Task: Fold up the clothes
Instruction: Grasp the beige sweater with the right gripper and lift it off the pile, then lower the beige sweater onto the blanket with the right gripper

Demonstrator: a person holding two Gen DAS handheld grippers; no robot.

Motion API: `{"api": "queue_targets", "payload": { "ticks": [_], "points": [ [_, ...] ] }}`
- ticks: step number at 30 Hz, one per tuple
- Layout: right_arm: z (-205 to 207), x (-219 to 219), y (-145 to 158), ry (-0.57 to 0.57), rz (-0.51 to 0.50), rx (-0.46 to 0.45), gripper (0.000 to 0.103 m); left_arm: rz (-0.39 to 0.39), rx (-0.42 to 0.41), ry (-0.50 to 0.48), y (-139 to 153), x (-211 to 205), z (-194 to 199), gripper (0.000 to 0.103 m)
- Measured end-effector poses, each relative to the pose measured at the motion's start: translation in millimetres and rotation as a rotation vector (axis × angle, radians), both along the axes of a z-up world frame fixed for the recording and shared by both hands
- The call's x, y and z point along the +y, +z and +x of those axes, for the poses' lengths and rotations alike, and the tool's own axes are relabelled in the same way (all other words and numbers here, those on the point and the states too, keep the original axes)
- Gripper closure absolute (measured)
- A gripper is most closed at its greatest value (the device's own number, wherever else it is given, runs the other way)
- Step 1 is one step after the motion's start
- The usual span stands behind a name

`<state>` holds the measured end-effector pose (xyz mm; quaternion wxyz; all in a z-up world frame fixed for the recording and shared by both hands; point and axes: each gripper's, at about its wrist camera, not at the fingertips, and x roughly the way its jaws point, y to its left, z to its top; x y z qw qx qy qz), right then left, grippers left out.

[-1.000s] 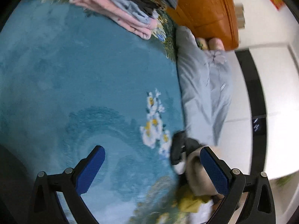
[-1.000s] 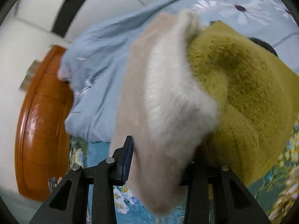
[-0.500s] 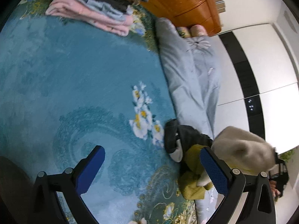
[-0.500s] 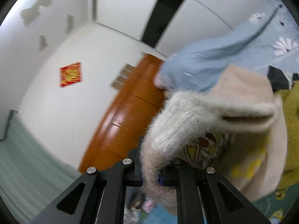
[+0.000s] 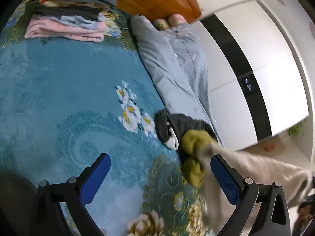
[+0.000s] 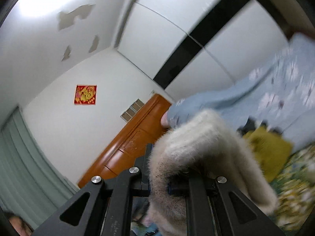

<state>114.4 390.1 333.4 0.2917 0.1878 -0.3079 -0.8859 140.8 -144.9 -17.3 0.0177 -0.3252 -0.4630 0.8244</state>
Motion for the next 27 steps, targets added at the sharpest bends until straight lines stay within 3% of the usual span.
{"api": "queue_targets", "payload": {
  "ticks": [3, 6, 8, 11, 14, 17, 19, 24, 27],
  "points": [
    [34, -28, 32, -0.03, 0.266, 0.047, 0.092, -0.03, 0.014, -0.034, 6, 9, 9, 0.0],
    [28, -87, 13, 0.053, 0.476, 0.002, 0.091, -0.035, 0.036, -0.052, 13, 14, 19, 0.0],
    [11, -131, -28, 0.125, 0.596, -0.08, 0.09, -0.049, 0.046, -0.038, 20, 12, 27, 0.0],
    [-27, -191, -141, 0.242, 0.705, -0.32, 0.09, -0.073, 0.057, 0.004, 32, 4, 39, 0.0],
    [-69, -234, -267, 0.312, 0.692, -0.579, 0.09, -0.109, 0.065, 0.048, 41, -6, 53, 0.0],
    [-91, -260, -342, 0.286, 0.697, -0.719, 0.09, -0.159, 0.031, 0.078, 39, -15, 65, 0.0],
    [-104, -271, -364, 0.294, 0.669, -0.739, 0.089, -0.183, -0.01, 0.093, 31, -21, 70, 0.0],
    [-129, -284, -376, 0.355, 0.685, -0.791, 0.08, -0.149, -0.102, 0.114, 8, -24, 62, 0.0],
    [-124, -279, -367, 0.472, 0.627, -0.767, 0.056, -0.195, -0.11, 0.049, 10, -1, 42, 0.0]
  ]
}}
